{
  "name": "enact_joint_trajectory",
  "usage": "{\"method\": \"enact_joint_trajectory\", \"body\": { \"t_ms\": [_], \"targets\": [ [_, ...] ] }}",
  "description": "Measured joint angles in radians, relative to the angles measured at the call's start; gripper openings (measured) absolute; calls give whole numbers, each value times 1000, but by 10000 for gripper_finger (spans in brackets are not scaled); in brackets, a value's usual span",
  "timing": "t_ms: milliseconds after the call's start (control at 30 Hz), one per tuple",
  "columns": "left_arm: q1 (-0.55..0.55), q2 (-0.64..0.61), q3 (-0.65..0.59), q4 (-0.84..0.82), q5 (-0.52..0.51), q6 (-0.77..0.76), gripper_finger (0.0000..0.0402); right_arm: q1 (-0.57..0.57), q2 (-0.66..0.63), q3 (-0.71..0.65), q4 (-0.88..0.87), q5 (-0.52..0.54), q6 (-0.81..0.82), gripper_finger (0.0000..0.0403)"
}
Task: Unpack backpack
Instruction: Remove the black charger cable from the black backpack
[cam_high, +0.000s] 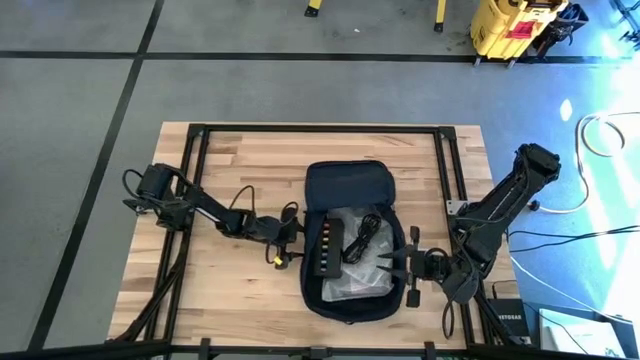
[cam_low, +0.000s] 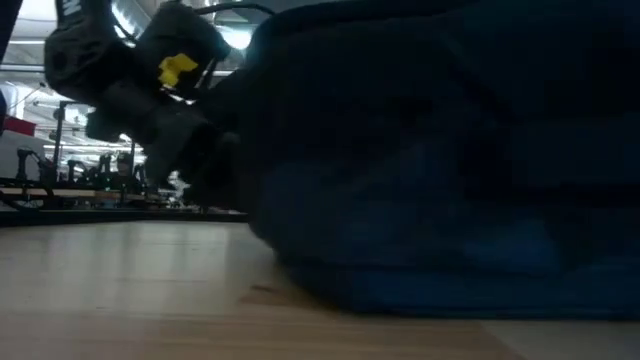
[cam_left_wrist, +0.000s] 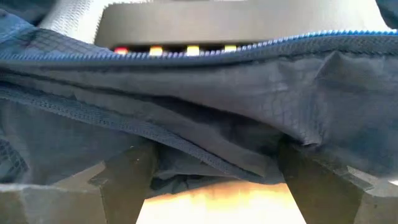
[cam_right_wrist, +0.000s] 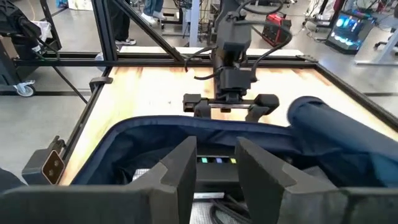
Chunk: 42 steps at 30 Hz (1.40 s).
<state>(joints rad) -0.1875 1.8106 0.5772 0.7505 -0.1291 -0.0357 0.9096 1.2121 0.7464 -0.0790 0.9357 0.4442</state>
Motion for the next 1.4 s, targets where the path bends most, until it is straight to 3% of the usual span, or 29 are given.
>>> {"method": "enact_joint_trajectory", "body": {
  "t_ms": [433, 733, 1000, 1233, 1400],
  "targets": [
    [-45, -68, 0, -21, 29, -66, 321, -24, 0, 0, -7, -34, 54, 95],
    [-74, -229, 0, -175, -97, -61, 321, -34, 1, 0, -38, -15, 50, 95],
    [-91, -281, 72, -139, -168, -110, 321, -33, -1, 20, -96, 94, 24, 95],
    [-103, -124, 280, -127, -163, -132, 321, -33, -1, 21, -108, 105, 3, 95],
    [-101, 56, 442, -113, -170, -274, 321, -33, -1, 21, -102, 106, 3, 95]
  ]
}}
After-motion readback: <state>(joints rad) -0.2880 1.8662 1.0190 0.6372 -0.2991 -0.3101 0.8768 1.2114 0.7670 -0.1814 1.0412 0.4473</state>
